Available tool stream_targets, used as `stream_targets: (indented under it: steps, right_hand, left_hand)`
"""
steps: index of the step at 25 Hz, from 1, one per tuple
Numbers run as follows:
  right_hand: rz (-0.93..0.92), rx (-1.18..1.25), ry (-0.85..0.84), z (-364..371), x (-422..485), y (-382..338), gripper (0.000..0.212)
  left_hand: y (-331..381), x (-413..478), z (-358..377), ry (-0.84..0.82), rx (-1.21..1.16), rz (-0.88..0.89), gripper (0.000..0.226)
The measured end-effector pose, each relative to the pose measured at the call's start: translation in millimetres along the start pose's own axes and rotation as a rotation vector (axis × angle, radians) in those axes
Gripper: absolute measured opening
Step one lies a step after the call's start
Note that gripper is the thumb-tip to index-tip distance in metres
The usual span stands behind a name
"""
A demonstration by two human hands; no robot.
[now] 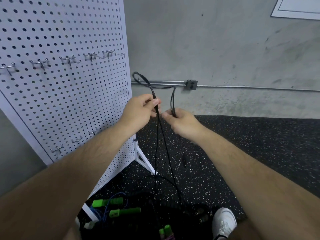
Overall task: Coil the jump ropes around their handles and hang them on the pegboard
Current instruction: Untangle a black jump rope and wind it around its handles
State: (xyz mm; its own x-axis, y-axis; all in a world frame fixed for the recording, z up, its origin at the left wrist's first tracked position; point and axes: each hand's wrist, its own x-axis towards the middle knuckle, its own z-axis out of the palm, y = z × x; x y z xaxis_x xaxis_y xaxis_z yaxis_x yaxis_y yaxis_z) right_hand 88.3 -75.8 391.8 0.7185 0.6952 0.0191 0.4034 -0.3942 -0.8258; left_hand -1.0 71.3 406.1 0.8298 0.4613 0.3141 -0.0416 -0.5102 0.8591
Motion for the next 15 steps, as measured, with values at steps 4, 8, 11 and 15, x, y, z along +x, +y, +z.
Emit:
stream_targets:
  steps: [4, 8, 11, 15]
  right_hand:
    - [-0.045, 0.081, -0.011, 15.1, 1.7, 1.9, 0.018]
    - [-0.018, 0.155, 0.079, 12.4, 6.0, -1.8, 0.013]
    - [-0.060, 0.301, 0.123, 8.8, 8.6, -11.2, 0.011]
    - [-0.064, 0.553, 0.144, 8.2, 11.2, -25.6, 0.018]
  left_hand:
    - [3.4, 3.1, -7.9, 0.034, -0.098, 0.026, 0.018]
    - [1.2, -1.8, -13.3, -0.018, -0.080, -0.022, 0.019]
    - [-3.7, -12.7, -8.3, -0.036, 0.031, -0.034, 0.031]
    - [-14.5, -22.4, 1.6, -0.238, 0.108, -0.089, 0.020]
